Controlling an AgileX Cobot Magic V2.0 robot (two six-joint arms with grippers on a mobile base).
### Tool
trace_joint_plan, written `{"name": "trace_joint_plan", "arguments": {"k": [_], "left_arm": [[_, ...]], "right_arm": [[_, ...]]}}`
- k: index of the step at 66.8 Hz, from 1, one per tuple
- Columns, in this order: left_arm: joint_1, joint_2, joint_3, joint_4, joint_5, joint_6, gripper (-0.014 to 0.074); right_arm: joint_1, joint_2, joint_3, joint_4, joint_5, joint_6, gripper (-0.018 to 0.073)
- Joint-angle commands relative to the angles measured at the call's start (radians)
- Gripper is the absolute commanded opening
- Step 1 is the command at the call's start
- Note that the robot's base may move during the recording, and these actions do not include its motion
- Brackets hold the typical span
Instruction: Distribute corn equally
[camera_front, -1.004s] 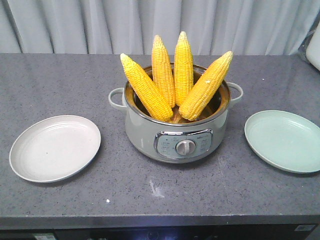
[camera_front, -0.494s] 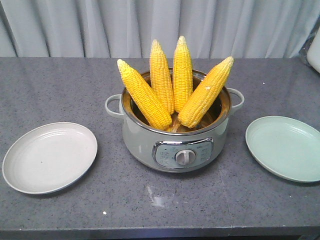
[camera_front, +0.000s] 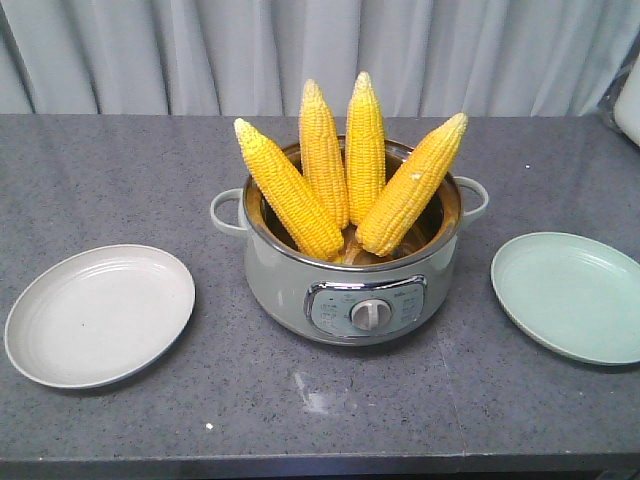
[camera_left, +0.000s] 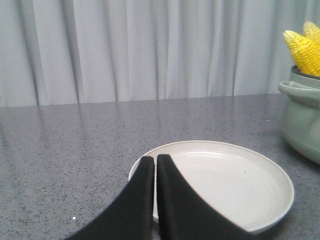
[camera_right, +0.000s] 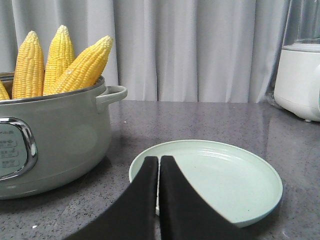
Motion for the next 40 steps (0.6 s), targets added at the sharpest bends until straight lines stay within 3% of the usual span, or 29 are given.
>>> {"name": "trace_joint_plan", "arguments": {"k": [1, 40], "left_arm": [[-0.005, -0.016, -0.016, -0.008, -0.074, -0.012, -0.0006], [-0.005, -0.016, -0.016, -0.008, -0.074, -0.012, -0.0006]], "right_arm": [[-0.004, -0.007, 0.008, -0.014, -0.072, -0.006, -0.0008], [-0.004, -0.007, 0.008, -0.014, -0.078, -0.006, -0.0008]]}}
